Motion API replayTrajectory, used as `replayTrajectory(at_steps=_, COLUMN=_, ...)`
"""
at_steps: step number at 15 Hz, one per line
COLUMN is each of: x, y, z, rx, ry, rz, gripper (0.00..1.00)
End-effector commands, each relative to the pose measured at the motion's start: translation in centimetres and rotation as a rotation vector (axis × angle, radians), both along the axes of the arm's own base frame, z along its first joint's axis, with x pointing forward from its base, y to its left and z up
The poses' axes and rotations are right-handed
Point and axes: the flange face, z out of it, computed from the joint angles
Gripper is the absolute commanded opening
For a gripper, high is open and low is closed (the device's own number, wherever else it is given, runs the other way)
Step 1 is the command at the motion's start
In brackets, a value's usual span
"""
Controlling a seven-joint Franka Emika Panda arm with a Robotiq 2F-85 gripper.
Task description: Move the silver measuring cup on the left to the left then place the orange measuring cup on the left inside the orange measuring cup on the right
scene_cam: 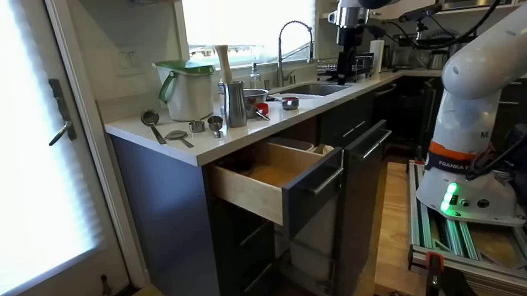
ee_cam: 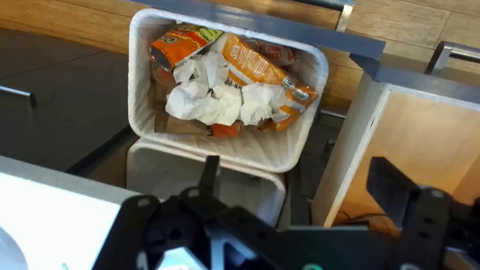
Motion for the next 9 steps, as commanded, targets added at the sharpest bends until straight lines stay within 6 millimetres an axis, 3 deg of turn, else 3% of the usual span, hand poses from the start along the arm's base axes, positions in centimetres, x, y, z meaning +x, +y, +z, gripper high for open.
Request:
replayTrajectory(at_steps=1, x=-0.3, y=0.2, z=-0.8, rx=0.007, ry=0.021, rz=0.001, gripper=1.00)
replayTrajectory(at_steps=3, x=-0.6, y=0.5, z=-2.3, rx=0.016, ry=0.052, rz=0.005, gripper=1.00)
replayTrajectory(at_steps=9, x=-0.5, y=0.4, z=-2.4, rx=0.017, ry=0.057, rz=0.005, gripper=1.00)
